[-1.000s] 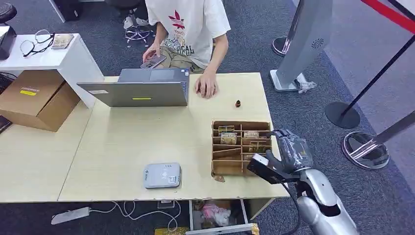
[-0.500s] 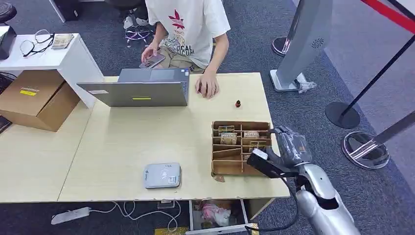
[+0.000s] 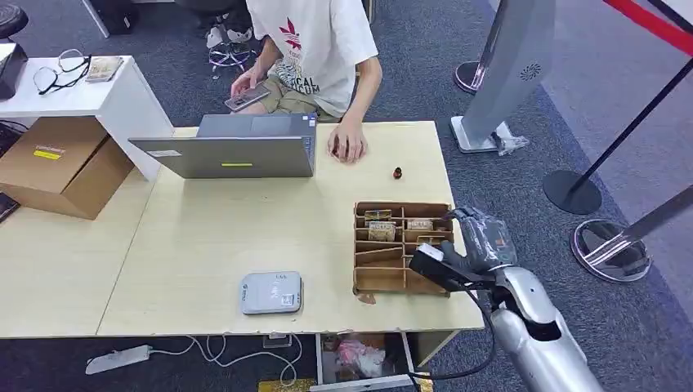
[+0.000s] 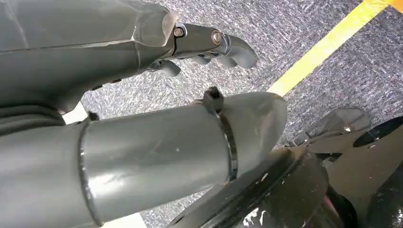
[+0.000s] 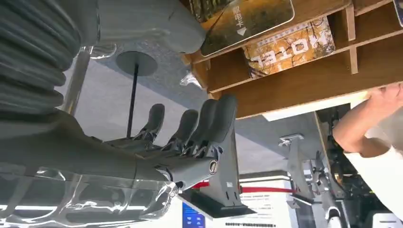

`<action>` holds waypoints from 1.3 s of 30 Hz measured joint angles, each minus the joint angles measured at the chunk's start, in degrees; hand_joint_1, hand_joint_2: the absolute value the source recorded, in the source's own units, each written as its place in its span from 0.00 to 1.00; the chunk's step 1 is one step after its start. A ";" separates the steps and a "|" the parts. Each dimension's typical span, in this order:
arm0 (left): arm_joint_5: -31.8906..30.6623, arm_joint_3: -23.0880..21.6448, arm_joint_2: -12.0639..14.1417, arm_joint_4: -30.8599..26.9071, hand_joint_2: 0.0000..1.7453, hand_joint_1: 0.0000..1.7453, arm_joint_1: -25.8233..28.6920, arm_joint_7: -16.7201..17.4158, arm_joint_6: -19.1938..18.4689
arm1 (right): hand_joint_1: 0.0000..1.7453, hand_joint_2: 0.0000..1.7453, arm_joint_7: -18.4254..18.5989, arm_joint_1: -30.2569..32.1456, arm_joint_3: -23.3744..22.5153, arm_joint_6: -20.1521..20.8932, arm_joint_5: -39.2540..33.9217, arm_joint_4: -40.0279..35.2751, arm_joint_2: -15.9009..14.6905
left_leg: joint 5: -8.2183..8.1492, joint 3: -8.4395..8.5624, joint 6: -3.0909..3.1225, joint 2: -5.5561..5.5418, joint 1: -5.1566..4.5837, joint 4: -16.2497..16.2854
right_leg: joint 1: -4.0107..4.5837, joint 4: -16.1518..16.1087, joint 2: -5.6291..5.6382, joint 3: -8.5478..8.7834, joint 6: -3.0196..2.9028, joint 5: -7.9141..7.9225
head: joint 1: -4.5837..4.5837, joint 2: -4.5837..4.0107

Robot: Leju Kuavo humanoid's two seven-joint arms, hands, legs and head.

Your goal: Pass the card to the sensor for recognition and then transmit it.

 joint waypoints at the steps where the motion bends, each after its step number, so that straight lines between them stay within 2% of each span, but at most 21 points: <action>1: 0.00 0.00 0.00 0.00 0.00 0.00 0.00 0.00 0.00 | 0.50 1.00 -0.02 -0.08 0.04 0.00 -0.06 0.13 0.02 | 0.00 0.00 0.00 0.00 0.00 0.00 | 0.00 0.00 0.00 0.00 0.00 0.00 | 0.00 0.00; 4: 0.00 0.00 0.00 0.00 0.00 0.00 -0.01 0.00 0.00 | 0.51 1.00 -0.07 -0.27 0.24 0.15 -0.13 0.61 0.26 | 0.00 0.00 0.00 0.00 0.00 0.00 | 0.00 0.00 0.00 0.00 0.00 0.00 | 0.00 0.00; 8: 0.07 0.02 0.02 0.00 0.00 0.00 -0.01 0.00 -0.02 | 0.57 1.00 -0.11 -0.40 0.74 0.42 -0.15 1.25 0.57 | 0.00 0.00 0.00 0.00 0.00 0.00 | 0.00 0.00 0.00 0.00 0.00 0.00 | 0.00 0.00; 17: 0.00 0.02 0.02 0.00 0.00 0.00 -0.01 -0.07 -0.02 | 0.56 1.00 0.02 -0.42 1.81 1.20 -0.74 1.95 1.11 | 0.00 0.02 0.00 0.00 0.00 0.00 | 0.00 0.00 0.00 0.01 0.00 0.00 | 0.00 0.00; 20: -0.15 0.02 0.02 0.00 0.00 0.00 0.01 -0.07 -0.02 | 0.61 1.00 0.18 -0.33 2.14 1.20 -0.81 2.16 1.16 | 0.00 0.02 0.00 0.00 0.00 0.00 | 0.00 0.00 0.00 0.01 0.00 0.00 | 0.00 0.00; 22: -0.18 0.02 0.02 0.00 0.00 0.00 -0.01 -0.06 -0.02 | 0.72 1.00 0.17 -0.29 2.34 1.27 -0.81 2.23 1.20 | 0.00 0.03 0.00 0.00 0.00 0.00 | 0.00 0.00 0.00 0.01 0.00 0.00 | 0.00 0.00; 24: -0.20 0.02 0.02 0.00 0.00 0.00 0.00 -0.07 -0.02 | 0.75 1.00 0.18 -0.26 2.40 1.27 -0.83 2.29 1.22 | 0.00 0.03 0.00 0.00 0.00 0.00 | 0.00 0.00 0.00 0.01 0.00 0.00 | 0.00 0.00; 29: -0.52 0.02 0.02 0.00 0.00 0.00 -0.01 -0.07 0.04 | 0.80 1.00 0.24 -0.17 2.54 1.36 -0.92 2.45 1.22 | 0.00 0.03 0.00 0.00 0.00 0.00 | 0.00 0.00 0.01 0.01 0.00 0.00 | 0.00 0.00; 37: -1.05 0.02 0.04 0.00 0.00 0.00 -0.01 -0.07 0.02 | 0.80 1.00 0.44 -0.09 2.58 1.36 -1.01 2.45 1.22 | 0.00 0.05 0.00 0.00 0.00 0.00 | 0.00 -0.01 0.01 0.02 0.00 0.00 | 0.00 0.00; 39: -1.11 0.02 0.04 0.00 0.00 0.00 -0.01 -0.07 0.02 | 0.83 1.00 0.44 -0.10 2.58 1.36 -1.01 2.45 1.22 | 0.00 0.05 0.00 0.00 0.00 0.00 | 0.00 -0.01 0.01 0.02 0.00 0.00 | 0.00 0.00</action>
